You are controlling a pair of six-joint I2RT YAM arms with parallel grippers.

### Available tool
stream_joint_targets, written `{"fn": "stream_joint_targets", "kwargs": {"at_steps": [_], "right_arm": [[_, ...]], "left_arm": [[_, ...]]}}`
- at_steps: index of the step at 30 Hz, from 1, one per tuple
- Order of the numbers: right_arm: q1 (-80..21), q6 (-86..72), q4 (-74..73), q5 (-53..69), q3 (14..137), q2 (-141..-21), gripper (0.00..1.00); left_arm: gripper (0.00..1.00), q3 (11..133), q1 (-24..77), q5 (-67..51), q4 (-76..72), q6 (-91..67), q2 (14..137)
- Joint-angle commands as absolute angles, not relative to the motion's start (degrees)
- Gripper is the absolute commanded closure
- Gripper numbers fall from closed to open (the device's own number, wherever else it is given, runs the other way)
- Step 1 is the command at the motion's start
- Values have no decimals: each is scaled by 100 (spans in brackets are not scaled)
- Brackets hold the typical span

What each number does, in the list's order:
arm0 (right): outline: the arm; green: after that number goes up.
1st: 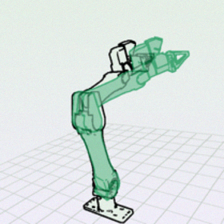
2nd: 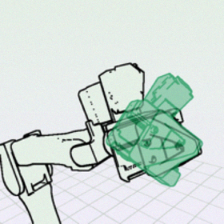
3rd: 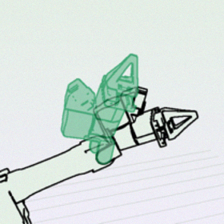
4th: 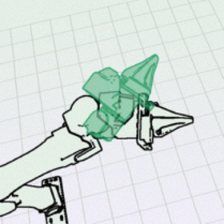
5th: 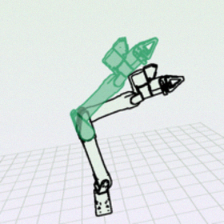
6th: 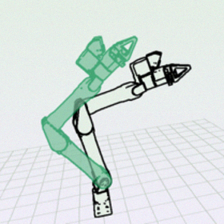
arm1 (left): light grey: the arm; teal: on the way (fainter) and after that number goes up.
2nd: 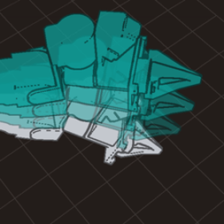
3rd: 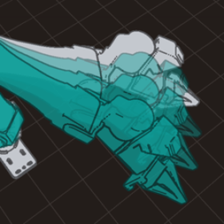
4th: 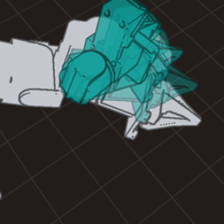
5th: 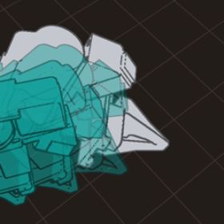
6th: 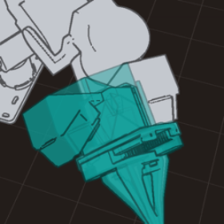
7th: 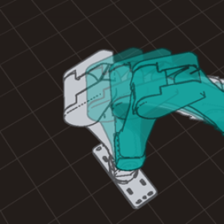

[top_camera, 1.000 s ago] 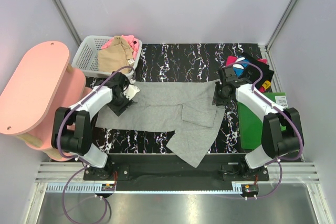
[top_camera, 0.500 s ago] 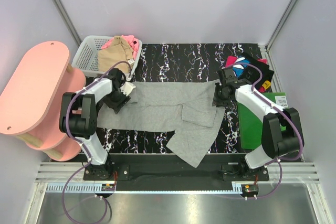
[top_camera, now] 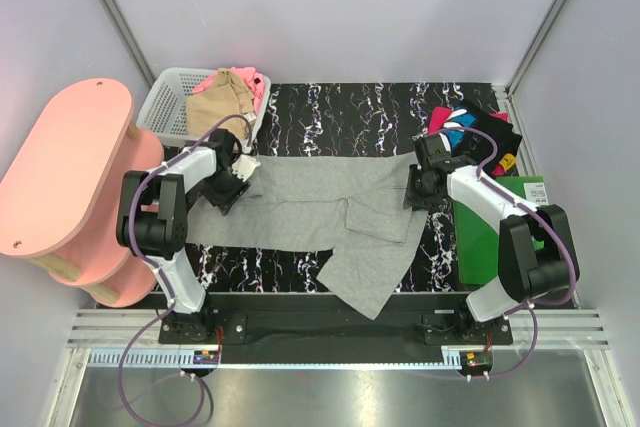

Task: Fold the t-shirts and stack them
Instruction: Flatten out the tshirt

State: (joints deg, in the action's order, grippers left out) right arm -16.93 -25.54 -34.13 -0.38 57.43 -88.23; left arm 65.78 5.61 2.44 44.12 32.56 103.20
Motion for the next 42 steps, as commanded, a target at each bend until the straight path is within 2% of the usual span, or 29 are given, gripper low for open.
{"fn": "stream_joint_targets", "kwargs": {"at_steps": [1,4,13,14,17,23,27,28,30,42], "right_arm": [[-1749,-2654,-3305,-53,5511,-8613,65],[-1749,-2716,-3287,-62,5353,-8648,62],[-1846,-2856,-3015,176,5133,-9017,62],[-1854,-2856,-2997,193,5124,-9052,62],[-1872,-2857,-2874,246,5080,-9210,63],[-1898,-2892,-2707,272,5054,-9404,66],[-1907,-2883,-2689,290,5045,-9396,79],[-1907,-2874,-2698,307,5045,-9352,88],[-1916,-2892,-2716,334,5080,-9282,96],[-1942,-2883,-3111,352,5124,-8710,96]], "left_arm": [[56,6873,536,35,4386,3164,10397],[63,6926,536,35,4394,3129,10433],[73,6935,545,35,4447,3067,10336],[78,6926,545,35,4447,3067,10310],[83,6926,545,35,4456,3059,10248],[100,6961,545,-97,4491,3059,10213],[100,6961,545,-114,4500,3041,10187],[100,6961,545,-132,4517,3032,10160],[100,6987,545,-141,4535,3015,10143],[100,7032,545,-281,4658,2918,9782]]}}
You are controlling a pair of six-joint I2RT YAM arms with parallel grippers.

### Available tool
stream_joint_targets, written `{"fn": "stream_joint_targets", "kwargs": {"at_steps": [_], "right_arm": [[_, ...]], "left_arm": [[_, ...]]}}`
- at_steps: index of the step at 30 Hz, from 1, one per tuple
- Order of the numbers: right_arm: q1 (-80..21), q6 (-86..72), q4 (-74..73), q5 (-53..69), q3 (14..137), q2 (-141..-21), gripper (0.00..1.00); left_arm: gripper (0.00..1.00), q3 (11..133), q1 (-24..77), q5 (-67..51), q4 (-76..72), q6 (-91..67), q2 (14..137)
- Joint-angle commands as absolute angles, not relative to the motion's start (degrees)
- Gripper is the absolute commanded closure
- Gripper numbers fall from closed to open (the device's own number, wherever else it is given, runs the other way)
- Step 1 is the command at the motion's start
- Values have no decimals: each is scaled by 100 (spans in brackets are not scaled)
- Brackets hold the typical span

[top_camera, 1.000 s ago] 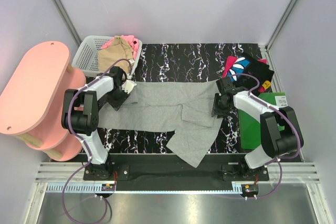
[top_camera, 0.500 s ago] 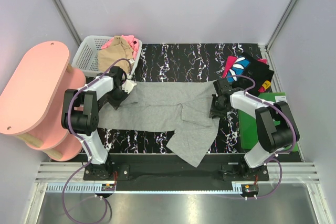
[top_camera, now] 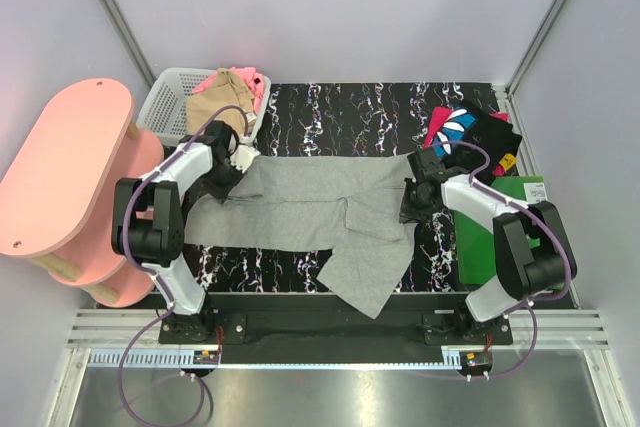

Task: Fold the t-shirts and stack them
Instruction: Flatten out the tshirt

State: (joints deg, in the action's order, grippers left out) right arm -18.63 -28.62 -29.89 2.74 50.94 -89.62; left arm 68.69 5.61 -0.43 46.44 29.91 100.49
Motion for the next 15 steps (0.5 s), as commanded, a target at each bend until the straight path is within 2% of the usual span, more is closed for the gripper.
{"fn": "stream_joint_targets", "kwargs": {"at_steps": [1,15], "right_arm": [[-1960,-2892,-3129,369,5115,-8675,98],[-1978,-2821,-4148,264,5827,-7366,100]], "left_arm": [[100,7023,545,-281,4658,2918,9747],[100,7812,475,-123,5335,2769,8624]]}}
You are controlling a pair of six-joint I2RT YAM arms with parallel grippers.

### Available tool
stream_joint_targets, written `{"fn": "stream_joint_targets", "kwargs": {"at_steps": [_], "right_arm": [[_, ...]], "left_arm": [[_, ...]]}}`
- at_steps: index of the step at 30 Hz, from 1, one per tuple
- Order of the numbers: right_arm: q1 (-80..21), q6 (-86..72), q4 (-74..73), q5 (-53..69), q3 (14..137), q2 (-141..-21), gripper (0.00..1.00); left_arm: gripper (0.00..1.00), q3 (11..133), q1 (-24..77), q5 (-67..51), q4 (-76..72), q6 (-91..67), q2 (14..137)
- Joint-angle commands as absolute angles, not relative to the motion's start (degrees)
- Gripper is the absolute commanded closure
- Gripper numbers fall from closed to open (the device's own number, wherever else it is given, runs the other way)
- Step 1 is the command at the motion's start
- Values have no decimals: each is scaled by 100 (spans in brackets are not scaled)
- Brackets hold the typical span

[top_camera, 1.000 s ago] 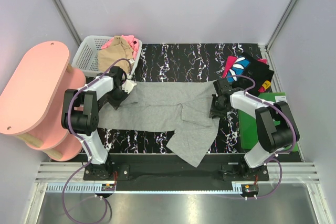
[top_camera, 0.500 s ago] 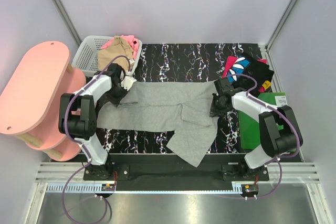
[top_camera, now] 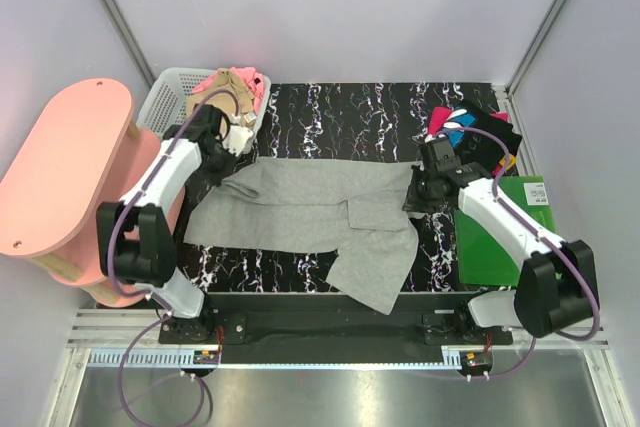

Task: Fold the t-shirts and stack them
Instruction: Flatten out the tshirt

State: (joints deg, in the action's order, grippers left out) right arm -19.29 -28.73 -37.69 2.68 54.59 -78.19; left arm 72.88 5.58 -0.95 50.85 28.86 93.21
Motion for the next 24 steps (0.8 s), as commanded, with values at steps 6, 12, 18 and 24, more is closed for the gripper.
{"fn": "stream_joint_targets", "kwargs": {"at_steps": [6,12,18,24], "right_arm": [[-1986,-2839,-4070,395,5485,-7566,100],[-2048,-3076,-3657,650,4738,-7567,79],[-2083,-3137,-3516,782,4526,-7805,74],[-2258,-3269,-3393,870,4483,-7892,74]], "left_arm": [[100,7569,413,-184,5423,2743,8271],[100,7172,404,-202,5423,2716,8104],[100,7207,404,-299,5405,2646,8217],[100,7146,404,-273,5370,2663,8271]]}}
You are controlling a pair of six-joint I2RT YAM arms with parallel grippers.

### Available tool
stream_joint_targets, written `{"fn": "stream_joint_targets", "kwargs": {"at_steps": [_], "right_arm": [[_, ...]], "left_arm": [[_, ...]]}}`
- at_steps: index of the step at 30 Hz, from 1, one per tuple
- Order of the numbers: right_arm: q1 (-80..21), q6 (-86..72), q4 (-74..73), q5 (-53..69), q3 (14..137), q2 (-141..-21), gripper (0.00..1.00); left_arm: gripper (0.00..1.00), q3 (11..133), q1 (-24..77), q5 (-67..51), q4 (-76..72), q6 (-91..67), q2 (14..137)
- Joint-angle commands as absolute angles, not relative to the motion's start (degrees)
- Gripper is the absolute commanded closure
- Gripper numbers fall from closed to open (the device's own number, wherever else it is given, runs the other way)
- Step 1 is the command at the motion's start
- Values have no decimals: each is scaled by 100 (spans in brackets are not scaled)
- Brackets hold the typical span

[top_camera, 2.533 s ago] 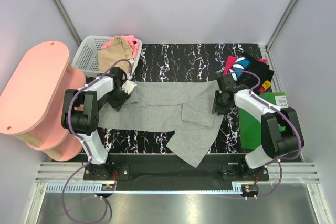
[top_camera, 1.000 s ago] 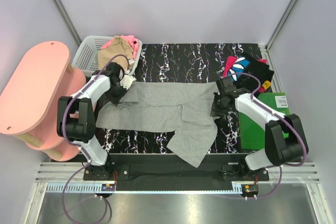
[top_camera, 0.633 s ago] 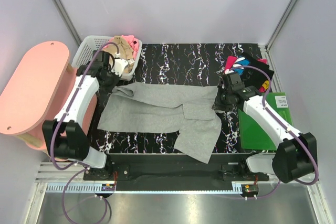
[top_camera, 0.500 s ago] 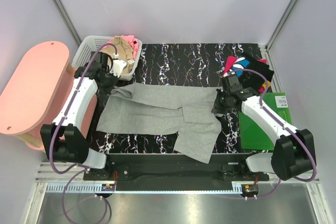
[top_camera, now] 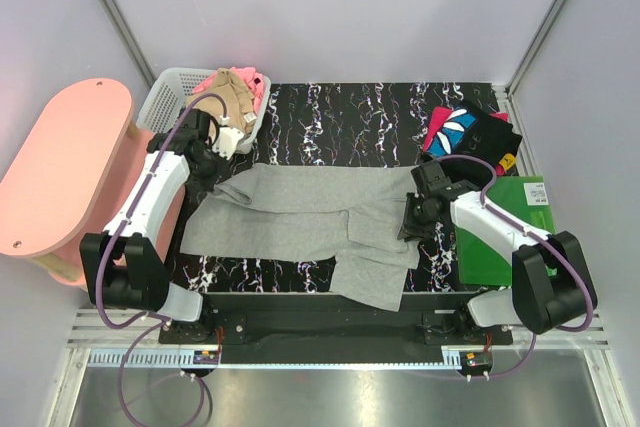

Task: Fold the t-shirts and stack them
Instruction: Flatten out the tshirt

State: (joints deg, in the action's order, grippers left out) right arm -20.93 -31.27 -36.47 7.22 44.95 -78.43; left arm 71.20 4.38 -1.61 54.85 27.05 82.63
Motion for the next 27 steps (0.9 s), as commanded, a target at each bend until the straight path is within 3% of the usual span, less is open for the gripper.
{"fn": "stream_joint_targets", "kwargs": {"at_steps": [1,6,18,23,27], "right_arm": [[-2285,-3287,-3384,870,4474,-7910,74],[-2390,-3357,-3322,844,4395,-7945,80],[-2795,-3823,-3691,475,4333,-7884,70],[-2804,-3771,-3797,237,4482,-8006,77],[-2804,-3648,-3814,167,4649,-8200,89]], "left_arm": [[100,7137,404,-255,5370,2672,8271],[100,7058,404,-255,5309,2672,8279],[100,7058,404,-369,5300,2672,8332],[100,7014,404,-475,5317,2654,8341],[100,7005,404,-501,5317,2663,8315]]}}
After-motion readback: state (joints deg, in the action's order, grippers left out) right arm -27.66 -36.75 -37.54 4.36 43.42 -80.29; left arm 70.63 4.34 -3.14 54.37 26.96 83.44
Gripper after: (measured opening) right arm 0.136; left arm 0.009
